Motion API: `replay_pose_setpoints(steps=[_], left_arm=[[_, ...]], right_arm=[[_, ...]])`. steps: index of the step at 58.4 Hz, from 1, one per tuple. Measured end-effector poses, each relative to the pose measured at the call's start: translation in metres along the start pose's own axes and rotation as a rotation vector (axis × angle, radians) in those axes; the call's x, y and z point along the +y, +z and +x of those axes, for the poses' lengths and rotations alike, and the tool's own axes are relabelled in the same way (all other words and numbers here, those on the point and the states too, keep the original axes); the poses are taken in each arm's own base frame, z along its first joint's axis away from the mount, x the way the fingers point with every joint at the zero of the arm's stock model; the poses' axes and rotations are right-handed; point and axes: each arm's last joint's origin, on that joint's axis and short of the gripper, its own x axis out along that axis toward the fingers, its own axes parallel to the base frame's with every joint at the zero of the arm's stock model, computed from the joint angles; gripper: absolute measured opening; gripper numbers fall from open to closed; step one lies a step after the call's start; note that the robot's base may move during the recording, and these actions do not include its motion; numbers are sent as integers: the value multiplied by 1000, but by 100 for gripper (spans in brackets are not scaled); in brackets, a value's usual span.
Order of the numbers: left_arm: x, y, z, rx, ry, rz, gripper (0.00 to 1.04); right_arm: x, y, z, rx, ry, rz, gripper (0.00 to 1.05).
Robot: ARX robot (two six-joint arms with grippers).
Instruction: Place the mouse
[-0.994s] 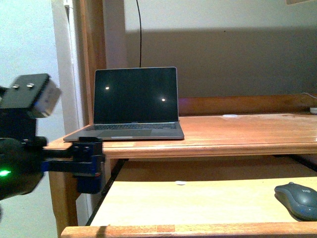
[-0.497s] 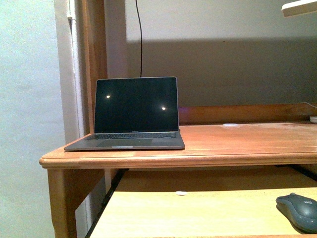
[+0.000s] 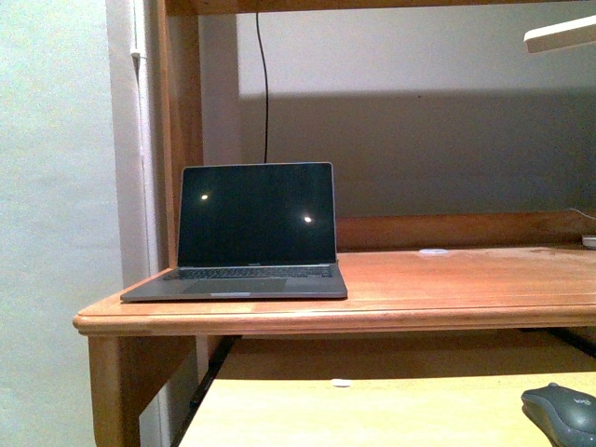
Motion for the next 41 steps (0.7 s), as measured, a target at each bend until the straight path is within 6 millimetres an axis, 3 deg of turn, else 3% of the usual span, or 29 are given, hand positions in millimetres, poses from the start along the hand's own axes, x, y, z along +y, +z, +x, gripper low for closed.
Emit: replay_pose_setpoints(steps=[14, 28, 41], left_arm=[[0, 0, 0, 0, -1, 0, 3], [0, 0, 0, 0, -2, -1, 4], [0, 0, 0, 0, -2, 0, 41]], right_arm=[[23, 40, 59, -19, -2, -12, 97], [57, 48, 107, 27, 24, -118, 97], [62, 31, 142, 189, -87, -293, 97]])
